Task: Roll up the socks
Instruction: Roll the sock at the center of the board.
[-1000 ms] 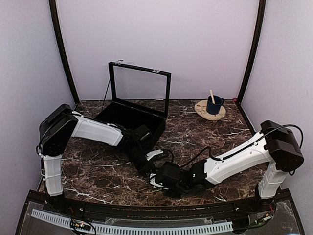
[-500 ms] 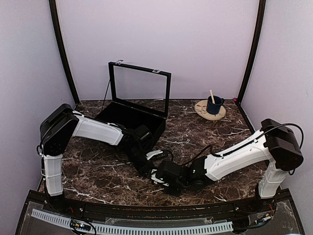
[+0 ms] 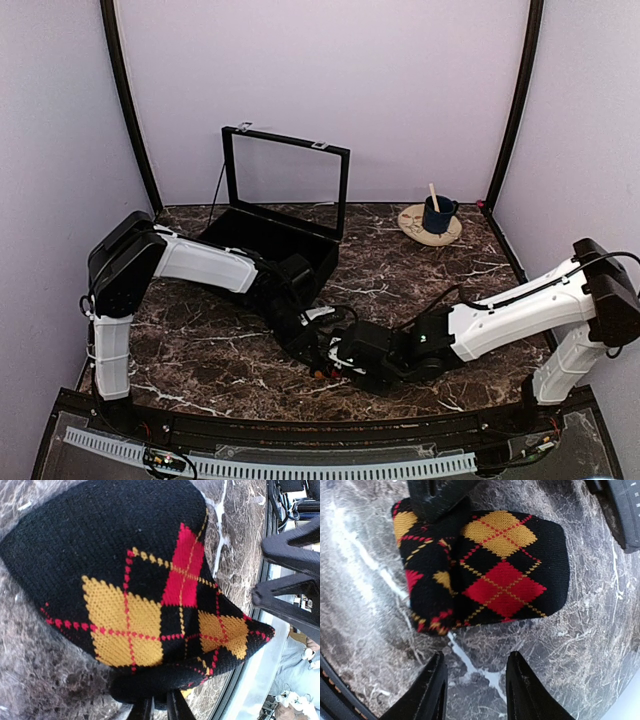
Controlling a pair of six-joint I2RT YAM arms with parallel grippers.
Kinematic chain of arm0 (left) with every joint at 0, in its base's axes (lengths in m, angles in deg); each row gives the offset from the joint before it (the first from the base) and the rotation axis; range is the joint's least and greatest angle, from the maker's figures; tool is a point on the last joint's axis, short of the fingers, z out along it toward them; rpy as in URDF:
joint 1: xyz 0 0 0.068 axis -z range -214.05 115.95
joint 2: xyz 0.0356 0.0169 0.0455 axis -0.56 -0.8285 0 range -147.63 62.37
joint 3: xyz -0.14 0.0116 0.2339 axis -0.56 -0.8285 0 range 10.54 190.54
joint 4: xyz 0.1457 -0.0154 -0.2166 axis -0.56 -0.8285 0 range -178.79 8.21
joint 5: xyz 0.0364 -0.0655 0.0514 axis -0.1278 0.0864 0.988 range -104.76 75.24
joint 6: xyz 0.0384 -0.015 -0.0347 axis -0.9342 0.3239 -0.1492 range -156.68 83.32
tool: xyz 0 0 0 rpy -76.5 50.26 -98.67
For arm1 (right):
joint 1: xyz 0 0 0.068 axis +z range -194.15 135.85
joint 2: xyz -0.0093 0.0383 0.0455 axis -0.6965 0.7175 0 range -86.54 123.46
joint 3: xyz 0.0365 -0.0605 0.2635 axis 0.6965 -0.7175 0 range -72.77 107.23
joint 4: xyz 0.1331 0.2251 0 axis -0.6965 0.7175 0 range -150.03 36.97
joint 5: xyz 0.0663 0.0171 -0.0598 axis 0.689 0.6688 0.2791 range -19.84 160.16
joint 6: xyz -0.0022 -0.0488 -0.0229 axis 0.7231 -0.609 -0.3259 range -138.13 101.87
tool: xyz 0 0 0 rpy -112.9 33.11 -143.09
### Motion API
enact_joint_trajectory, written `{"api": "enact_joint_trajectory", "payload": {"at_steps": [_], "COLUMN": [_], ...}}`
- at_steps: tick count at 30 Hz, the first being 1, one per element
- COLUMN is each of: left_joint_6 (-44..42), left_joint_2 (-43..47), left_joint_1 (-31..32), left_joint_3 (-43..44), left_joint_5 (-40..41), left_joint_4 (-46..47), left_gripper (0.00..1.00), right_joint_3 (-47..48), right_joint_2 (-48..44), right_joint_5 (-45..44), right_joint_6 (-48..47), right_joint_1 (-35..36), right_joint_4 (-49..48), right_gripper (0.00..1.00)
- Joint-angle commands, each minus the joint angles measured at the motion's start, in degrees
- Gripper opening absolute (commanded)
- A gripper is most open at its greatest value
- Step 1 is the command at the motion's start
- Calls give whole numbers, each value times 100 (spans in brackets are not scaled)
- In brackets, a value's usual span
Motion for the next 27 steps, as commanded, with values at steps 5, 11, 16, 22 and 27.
{"api": "enact_joint_trajectory", "payload": {"at_steps": [5,11,16,22,27], "left_joint_6": [111,152,173,194,196], "left_joint_2": [-356,-374,-408,-431,-474], "left_joint_1": [-2,1,-1,1,-4], "left_joint_3": [-132,-91,-32,20,60], "left_joint_5": [722,732,729,712,686], "left_joint_4": [-513,-505,-529,-555,-580], "left_gripper": [12,13,13,13,12], "right_joint_3": [461,797,945,840,689], "right_joint_2": [-178,45,348,557,648], "right_joint_5": [-24,135,316,598,716], "right_joint_6": [104,20,-110,-71,-32], "right_joint_1": [286,313,299,109,-160], "right_joint_4": [257,35,-136,-482,-654], "right_gripper": [32,13,3,0,0]}}
